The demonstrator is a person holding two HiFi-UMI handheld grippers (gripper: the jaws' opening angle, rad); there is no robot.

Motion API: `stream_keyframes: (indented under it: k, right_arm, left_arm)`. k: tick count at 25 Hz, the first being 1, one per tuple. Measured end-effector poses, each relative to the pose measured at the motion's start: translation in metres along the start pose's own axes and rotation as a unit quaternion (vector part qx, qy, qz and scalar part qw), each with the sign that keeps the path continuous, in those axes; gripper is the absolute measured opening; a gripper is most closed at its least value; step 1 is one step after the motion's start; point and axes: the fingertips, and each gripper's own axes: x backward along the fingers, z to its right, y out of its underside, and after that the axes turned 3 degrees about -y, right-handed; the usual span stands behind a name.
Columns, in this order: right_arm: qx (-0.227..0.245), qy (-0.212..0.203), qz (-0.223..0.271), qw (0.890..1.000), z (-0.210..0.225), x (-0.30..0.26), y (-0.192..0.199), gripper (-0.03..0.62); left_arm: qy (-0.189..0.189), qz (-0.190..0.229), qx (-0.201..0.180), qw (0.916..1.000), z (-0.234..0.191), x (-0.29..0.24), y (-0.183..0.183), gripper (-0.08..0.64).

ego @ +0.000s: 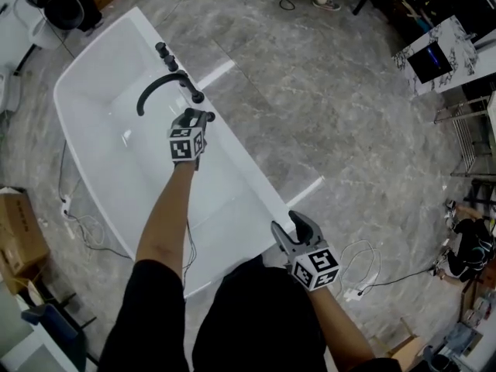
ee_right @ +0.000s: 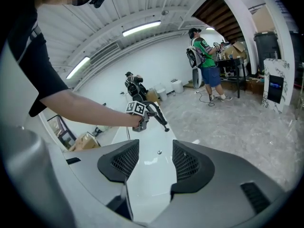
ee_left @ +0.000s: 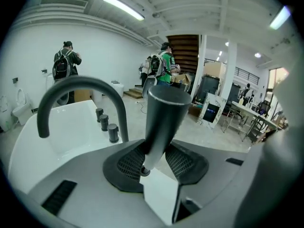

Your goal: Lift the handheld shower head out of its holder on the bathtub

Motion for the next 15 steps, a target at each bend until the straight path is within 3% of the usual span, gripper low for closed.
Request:
stream_keyframes:
  k: [6,11,15]
  right_arm:
    - [0.005,-0.030,0.012,0.999,-0.037,0.038,-0.001,0.201]
    - [0.017,-0.045,0.029,0.998,-0.060,0.056,-0.007,0.196]
    - [0.025,-0.044,0.042,0.998,-0.062,0.075,-0.014,0.196]
  left_arm:
    - [-0.005,0.036,-0.012,0.9993,0.020,0.064,-0.049,0.129]
    - [-0.025,0.065,0.034,0.9970,0.019,0.128,-0.079,0.129]
    - [-0.031,0.079,0.013,0.9963,0.030,0.165,-0.095,0.129]
